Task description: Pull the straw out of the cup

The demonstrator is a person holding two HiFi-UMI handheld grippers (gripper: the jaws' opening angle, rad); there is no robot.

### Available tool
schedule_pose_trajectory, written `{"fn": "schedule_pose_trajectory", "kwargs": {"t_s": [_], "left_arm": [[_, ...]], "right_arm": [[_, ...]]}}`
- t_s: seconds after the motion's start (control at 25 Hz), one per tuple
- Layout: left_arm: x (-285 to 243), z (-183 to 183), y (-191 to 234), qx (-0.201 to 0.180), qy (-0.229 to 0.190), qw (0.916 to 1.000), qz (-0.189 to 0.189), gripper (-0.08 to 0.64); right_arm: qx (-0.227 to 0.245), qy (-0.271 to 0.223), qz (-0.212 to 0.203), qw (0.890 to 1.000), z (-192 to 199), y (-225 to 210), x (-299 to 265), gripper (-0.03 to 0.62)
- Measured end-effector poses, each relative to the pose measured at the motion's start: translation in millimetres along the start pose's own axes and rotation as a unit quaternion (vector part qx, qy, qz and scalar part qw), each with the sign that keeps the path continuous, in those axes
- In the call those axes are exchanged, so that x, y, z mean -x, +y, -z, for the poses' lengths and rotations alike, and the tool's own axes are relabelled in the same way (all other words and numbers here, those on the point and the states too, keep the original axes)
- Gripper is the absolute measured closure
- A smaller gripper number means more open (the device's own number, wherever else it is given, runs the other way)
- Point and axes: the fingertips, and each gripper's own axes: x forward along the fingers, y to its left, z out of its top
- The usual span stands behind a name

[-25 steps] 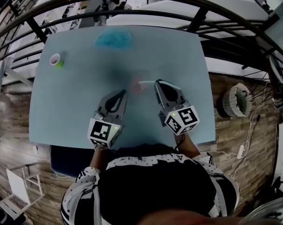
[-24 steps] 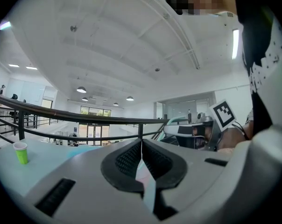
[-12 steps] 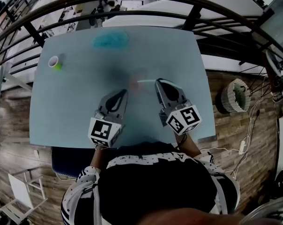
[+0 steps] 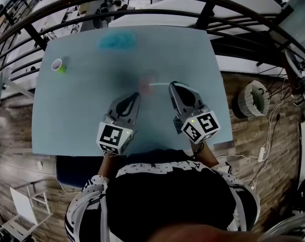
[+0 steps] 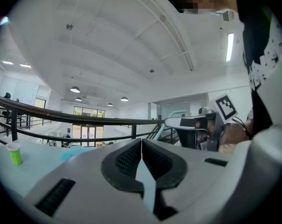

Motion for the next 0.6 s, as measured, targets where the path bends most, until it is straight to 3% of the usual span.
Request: {"fn": "schedule_pose_trajectory", "kwargs": {"t_s": [0.36, 0.6], "left_arm": [[2, 0, -5, -0.001, 0.000, 1.0000, 0.006, 0.546], [6, 0, -2, -0.003, -0.001, 1.0000, -0.002, 0.546]], "right_arm": [[-0.011, -0.008, -0.008, 1.000, -2, 5, 4, 0.549], [0.007, -0.016, -0.012, 1.000, -9, 10, 4, 0.549]]}}
